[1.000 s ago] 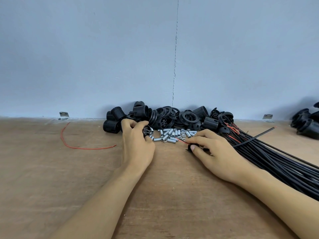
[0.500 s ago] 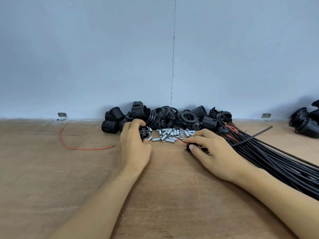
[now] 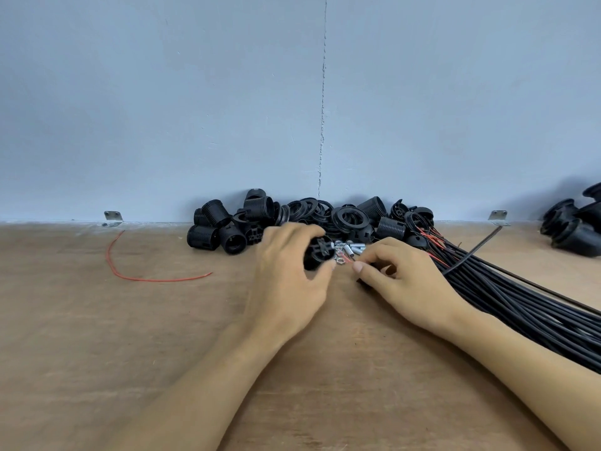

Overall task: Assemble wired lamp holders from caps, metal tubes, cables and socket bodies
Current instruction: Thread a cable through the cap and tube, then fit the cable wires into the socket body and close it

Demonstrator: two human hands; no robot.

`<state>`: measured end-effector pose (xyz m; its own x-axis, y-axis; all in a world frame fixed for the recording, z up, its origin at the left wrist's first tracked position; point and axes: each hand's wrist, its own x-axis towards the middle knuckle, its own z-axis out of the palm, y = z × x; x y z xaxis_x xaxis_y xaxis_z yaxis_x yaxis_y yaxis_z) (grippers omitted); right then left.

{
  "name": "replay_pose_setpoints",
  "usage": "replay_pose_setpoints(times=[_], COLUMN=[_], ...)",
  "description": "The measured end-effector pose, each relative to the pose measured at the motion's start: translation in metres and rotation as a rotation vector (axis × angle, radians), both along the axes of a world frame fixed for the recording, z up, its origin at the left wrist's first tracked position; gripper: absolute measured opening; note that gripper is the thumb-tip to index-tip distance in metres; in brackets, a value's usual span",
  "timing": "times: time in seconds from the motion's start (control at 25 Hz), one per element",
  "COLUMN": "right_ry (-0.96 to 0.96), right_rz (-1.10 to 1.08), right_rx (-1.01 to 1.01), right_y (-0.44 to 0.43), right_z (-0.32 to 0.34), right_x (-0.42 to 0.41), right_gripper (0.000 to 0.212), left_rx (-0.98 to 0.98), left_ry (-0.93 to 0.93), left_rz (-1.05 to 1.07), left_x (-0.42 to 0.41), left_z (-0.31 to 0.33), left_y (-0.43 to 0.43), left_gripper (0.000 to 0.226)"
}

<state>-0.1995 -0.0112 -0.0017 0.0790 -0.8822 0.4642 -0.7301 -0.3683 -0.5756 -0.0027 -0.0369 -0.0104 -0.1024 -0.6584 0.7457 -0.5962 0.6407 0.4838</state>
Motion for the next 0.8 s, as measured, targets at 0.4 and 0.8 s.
replay_pose_setpoints(times=[0.4, 0.8], right_ry=[-0.429, -0.496], right_rz=[0.119, 0.173], right_rx=[0.28, 0.299], right_y=[-0.001, 0.0038], right_z=[0.0068, 0.0084], right_x=[-0.0039, -0.0005], right_gripper=[0.043, 0.004], left_rx=[0.365, 0.357], left_ry=[0.077, 0.057], left_rz=[-0.249, -0.245], left_x=[-0.001, -0.0003], left_z=[-0.0015, -0.0016], left_y=[0.0113, 0.0113], left_gripper=[0.039, 0.043])
